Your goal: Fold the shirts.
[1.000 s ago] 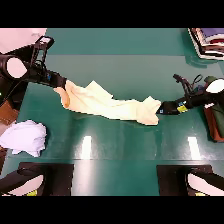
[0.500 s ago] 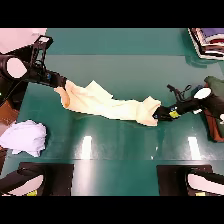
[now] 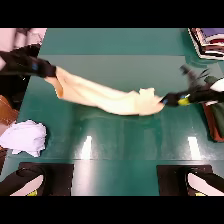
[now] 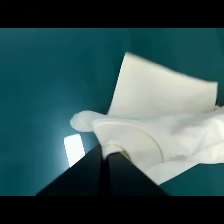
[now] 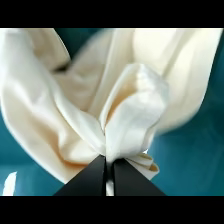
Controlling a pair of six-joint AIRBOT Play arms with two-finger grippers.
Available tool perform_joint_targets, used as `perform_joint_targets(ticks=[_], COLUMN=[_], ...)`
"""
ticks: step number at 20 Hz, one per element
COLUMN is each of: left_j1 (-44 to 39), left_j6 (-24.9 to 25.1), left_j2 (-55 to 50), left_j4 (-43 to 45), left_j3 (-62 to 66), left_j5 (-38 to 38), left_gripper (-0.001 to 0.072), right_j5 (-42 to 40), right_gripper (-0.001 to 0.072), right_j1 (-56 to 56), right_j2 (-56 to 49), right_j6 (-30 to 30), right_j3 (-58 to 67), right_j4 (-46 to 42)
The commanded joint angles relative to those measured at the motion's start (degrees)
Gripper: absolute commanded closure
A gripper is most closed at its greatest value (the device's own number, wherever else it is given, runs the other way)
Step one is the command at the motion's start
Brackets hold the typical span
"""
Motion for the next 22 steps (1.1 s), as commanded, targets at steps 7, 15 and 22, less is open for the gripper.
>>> perform_joint_targets(ticks=[7, 15, 22], left_j1=[0.00, 0.00, 0.00], left_j6=[-1.55, -3.58, -3.30], left_j2=[14.49, 11.85, 6.34], left_j4=[-0.33, -2.62, -5.62], left_j3=[30.62, 28.17, -7.58], left_j5=[-0.35, -13.66, -15.61], left_gripper=[0.0685, 0.0686, 0.0685], right_j5=[4.07, 19.67, 14.84], right_gripper=[0.0695, 0.0695, 0.0694], right_j1=[-12.57, -18.82, -1.14], right_j2=[23.21, 20.57, 13.05], right_j6=[2.14, 11.80, 13.16], right_j3=[28.70, 28.70, 1.68], right_j4=[-0.20, 0.31, -0.42])
